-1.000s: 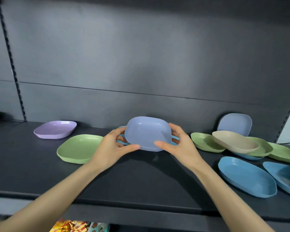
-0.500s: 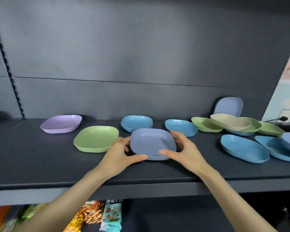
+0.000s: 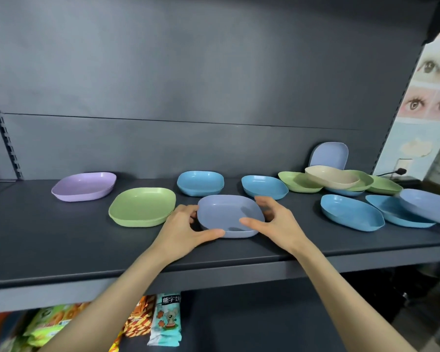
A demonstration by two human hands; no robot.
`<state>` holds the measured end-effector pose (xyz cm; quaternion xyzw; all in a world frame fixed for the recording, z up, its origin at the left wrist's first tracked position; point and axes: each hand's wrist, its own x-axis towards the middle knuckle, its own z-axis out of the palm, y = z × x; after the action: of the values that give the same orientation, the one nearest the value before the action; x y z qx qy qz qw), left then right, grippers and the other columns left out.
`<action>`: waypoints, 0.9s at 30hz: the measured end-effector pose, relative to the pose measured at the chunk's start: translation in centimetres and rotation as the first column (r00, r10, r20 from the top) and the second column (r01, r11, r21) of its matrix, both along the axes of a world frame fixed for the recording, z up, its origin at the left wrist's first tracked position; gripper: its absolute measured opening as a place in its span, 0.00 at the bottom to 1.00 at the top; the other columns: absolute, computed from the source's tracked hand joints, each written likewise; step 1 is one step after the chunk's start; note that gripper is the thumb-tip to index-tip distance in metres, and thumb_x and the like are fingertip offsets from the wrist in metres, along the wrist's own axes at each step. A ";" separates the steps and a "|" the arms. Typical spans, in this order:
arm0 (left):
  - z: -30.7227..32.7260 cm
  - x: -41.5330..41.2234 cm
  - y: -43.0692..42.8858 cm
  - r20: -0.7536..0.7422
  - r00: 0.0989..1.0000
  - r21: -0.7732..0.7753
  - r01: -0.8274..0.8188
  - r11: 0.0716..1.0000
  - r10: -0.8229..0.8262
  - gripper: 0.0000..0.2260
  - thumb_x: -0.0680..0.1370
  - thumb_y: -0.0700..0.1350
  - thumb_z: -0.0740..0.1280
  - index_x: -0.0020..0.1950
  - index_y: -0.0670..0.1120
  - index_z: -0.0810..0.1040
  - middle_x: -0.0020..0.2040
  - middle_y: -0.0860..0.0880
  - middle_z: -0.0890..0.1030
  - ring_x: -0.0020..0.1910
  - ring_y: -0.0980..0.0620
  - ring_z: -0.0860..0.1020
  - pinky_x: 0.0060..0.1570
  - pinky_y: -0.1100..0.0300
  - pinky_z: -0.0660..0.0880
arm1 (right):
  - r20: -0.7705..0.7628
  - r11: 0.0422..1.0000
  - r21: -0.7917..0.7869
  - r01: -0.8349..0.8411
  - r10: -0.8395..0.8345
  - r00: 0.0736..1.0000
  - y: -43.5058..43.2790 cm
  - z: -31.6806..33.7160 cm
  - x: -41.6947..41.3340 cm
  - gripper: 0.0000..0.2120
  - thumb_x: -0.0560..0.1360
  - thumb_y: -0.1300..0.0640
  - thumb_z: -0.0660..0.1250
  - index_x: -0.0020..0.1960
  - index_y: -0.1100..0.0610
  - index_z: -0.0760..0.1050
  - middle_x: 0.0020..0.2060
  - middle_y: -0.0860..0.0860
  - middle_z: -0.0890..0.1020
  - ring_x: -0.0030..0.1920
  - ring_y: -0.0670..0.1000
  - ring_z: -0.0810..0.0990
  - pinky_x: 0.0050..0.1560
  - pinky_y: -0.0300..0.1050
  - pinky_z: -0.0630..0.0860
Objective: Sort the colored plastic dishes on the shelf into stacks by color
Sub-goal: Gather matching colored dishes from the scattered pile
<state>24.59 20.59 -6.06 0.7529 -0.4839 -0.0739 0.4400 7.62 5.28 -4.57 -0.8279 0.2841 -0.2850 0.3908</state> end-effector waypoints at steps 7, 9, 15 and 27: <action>0.2 -0.4 0.0 0.140 0.988 -0.075 -0.053 0.996 0.064 0.24 0.71 0.58 0.71 0.62 0.46 0.76 0.58 0.55 0.72 0.60 0.54 0.71 0.60 0.62 0.67 | 0.007 0.990 -0.095 0.102 -0.102 0.995 -0.3 0.5 -1.1 0.26 0.72 0.46 0.71 0.67 0.54 0.71 0.61 0.47 0.76 0.58 0.46 0.76 0.55 0.38 0.71; 0.7 -1.2 -0.3 0.202 0.978 -0.115 -0.035 0.993 0.058 0.20 0.72 0.55 0.72 0.59 0.47 0.77 0.56 0.56 0.72 0.59 0.55 0.70 0.56 0.67 0.63 | 0.001 0.971 -0.182 0.157 -0.160 0.987 -1.1 0.9 -2.7 0.22 0.74 0.49 0.70 0.65 0.55 0.73 0.61 0.49 0.77 0.59 0.47 0.76 0.58 0.41 0.72; 2.9 -5.9 -5.2 0.256 0.958 -0.118 0.162 0.980 -0.128 0.18 0.73 0.54 0.71 0.60 0.49 0.77 0.59 0.56 0.74 0.60 0.57 0.68 0.57 0.66 0.61 | -0.006 0.873 -0.335 0.355 -0.378 0.926 -4.6 2.6 -9.3 0.17 0.75 0.53 0.68 0.61 0.58 0.76 0.57 0.51 0.79 0.58 0.50 0.75 0.55 0.40 0.68; 2.0 -14.7 -17.8 0.126 0.907 0.153 0.383 0.911 -0.402 0.30 0.73 0.55 0.71 0.71 0.50 0.66 0.65 0.50 0.70 0.64 0.52 0.70 0.65 0.54 0.68 | -0.113 0.872 -0.273 0.405 -0.447 0.887 -11.3 1.9 -19.9 0.24 0.70 0.47 0.73 0.62 0.56 0.75 0.59 0.52 0.77 0.59 0.50 0.75 0.58 0.43 0.72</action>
<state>9.90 2.78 -4.06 0.6695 -0.6525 -0.1325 0.3292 -12.27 -6.01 -2.62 -0.8073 0.4560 -0.3239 0.1881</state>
